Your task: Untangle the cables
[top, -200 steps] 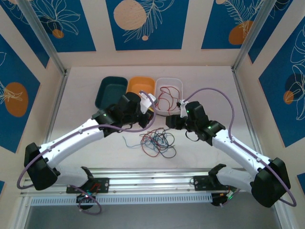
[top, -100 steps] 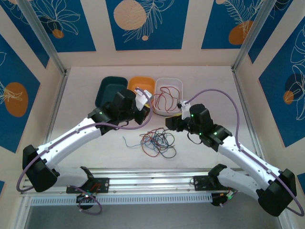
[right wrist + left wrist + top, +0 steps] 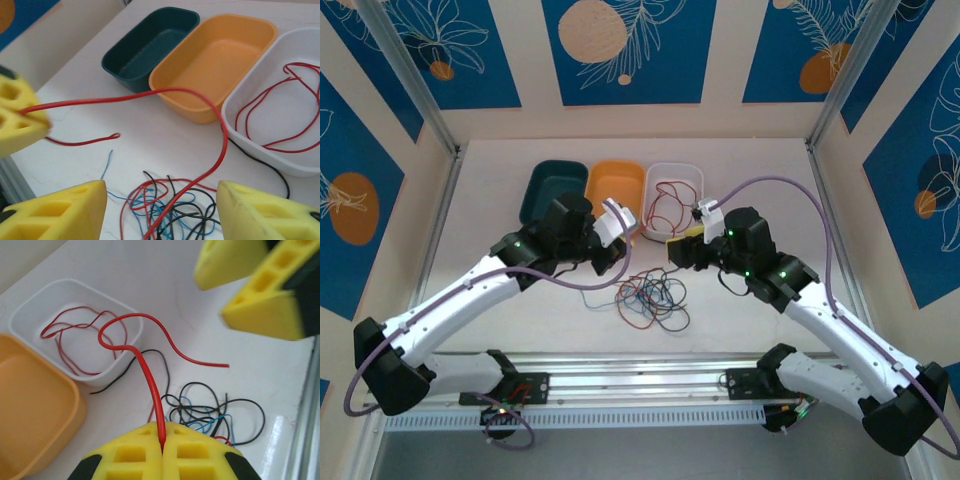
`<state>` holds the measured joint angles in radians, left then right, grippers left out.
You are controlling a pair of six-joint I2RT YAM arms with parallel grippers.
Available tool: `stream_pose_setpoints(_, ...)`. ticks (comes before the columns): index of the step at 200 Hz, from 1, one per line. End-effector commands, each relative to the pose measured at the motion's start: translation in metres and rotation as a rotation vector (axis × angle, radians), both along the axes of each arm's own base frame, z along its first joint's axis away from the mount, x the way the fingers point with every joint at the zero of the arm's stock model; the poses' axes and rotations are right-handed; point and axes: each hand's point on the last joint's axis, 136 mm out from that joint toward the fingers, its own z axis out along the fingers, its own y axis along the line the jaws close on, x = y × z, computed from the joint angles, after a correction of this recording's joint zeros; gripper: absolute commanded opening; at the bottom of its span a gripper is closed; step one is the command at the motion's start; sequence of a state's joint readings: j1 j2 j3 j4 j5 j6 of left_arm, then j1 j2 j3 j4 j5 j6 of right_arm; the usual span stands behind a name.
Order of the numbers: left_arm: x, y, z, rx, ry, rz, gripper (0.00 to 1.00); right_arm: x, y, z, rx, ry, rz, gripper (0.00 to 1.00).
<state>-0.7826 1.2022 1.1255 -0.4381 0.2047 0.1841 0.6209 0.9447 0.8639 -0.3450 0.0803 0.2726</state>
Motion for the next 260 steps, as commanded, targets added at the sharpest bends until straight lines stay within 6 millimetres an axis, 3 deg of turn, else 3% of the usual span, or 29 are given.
stream_pose_setpoints(1, -0.02, -0.001, 0.01, -0.046, -0.005, -0.111, 0.0, 0.008, -0.004, -0.006, -0.064, -0.007, -0.014, 0.6)
stream_pose_setpoints(43, -0.035, -0.004, 0.018, -0.093, 0.003, -0.185, 0.0, 0.019, 0.003, -0.025, -0.084, 0.043, -0.001, 0.58)
stream_pose_setpoints(67, -0.033, -0.006, 0.022, -0.116, 0.002, -0.178, 0.0, 0.02, 0.008, -0.027, -0.067, 0.064, 0.021, 0.45)
stream_pose_setpoints(80, -0.026, -0.007, 0.025, -0.136, 0.003, -0.145, 0.0, 0.02, 0.01, -0.027, -0.053, 0.069, 0.027, 0.31)
stream_pose_setpoints(100, -0.002, -0.006, 0.035, -0.207, 0.006, -0.025, 0.0, 0.019, 0.011, -0.028, -0.032, 0.073, 0.032, 0.14)
stream_pose_setpoints(133, 0.043, -0.006, 0.068, -0.452, 0.108, 0.132, 0.0, 0.014, 0.017, -0.032, 0.012, 0.104, 0.049, 0.01)
stream_pose_setpoints(175, 0.073, -0.027, 0.096, -0.66, 0.199, 0.155, 0.0, 0.012, 0.025, -0.042, 0.036, 0.149, 0.044, 0.0)
stream_pose_setpoints(202, 0.102, -0.033, 0.097, -0.726, 0.218, 0.242, 0.0, 0.022, 0.022, -0.051, 0.03, 0.187, -0.031, 0.0)
stream_pose_setpoints(225, 0.128, -0.039, 0.094, -0.767, 0.24, 0.32, 0.0, 0.038, 0.007, -0.062, -0.001, 0.225, -0.166, 0.0)
stream_pose_setpoints(260, 0.169, -0.052, 0.069, -0.796, 0.318, 0.44, 0.0, 0.063, -0.023, -0.067, 0.03, 0.302, -0.364, 0.0)
